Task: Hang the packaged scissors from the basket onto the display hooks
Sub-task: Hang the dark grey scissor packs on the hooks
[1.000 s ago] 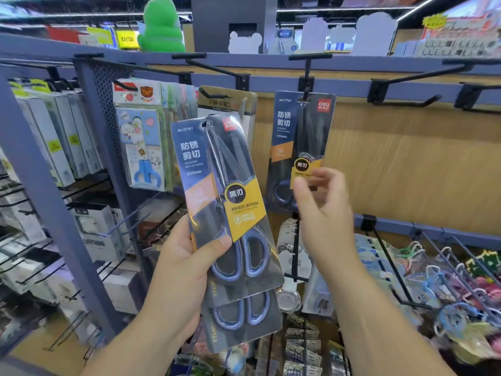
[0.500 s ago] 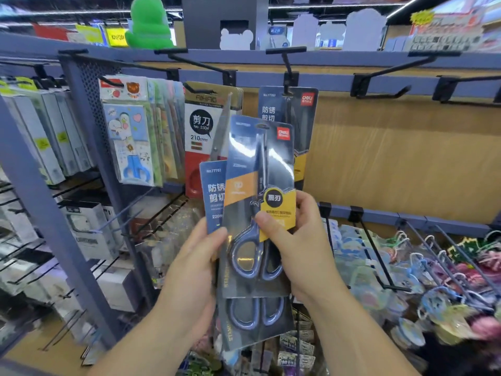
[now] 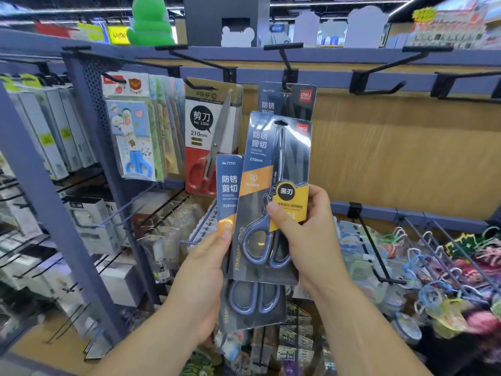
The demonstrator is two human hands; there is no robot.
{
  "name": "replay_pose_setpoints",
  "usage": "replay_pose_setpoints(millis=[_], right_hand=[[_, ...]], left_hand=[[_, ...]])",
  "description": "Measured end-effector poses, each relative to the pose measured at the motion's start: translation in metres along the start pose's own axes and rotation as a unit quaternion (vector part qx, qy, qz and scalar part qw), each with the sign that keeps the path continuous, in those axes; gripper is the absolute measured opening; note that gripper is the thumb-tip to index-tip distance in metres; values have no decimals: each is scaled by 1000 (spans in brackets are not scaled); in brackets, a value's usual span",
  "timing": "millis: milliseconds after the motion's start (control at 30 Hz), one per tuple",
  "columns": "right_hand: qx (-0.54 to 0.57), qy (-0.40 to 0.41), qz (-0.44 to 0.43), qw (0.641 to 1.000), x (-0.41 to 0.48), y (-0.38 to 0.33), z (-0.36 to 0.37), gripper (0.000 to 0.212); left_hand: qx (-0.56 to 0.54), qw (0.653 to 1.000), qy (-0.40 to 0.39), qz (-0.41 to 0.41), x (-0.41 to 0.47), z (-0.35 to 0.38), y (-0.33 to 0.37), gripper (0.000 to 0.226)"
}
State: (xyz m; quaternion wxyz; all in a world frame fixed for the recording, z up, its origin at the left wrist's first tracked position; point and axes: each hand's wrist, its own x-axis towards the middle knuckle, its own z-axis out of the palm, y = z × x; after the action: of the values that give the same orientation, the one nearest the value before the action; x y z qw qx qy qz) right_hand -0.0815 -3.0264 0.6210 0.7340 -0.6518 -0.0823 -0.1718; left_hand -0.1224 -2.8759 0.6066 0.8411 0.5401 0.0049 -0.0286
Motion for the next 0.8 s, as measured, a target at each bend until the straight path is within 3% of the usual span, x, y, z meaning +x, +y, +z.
replay_pose_setpoints(millis=[167, 367, 633, 800], right_hand=[[-56, -9, -27, 998, -3, -6, -5, 43], [-92, -44, -38, 994, -3, -12, -9, 48], [-39, -62, -28, 997, 2, -13, -16, 45], [-77, -101, -55, 990, -2, -25, -29, 48]], left_hand=[[132, 987, 63, 70, 0, -2, 0, 36], [246, 953, 80, 161, 10, -16, 5, 31], [252, 947, 118, 163, 29, -34, 10, 33], [260, 934, 159, 185, 35, -47, 28, 30]])
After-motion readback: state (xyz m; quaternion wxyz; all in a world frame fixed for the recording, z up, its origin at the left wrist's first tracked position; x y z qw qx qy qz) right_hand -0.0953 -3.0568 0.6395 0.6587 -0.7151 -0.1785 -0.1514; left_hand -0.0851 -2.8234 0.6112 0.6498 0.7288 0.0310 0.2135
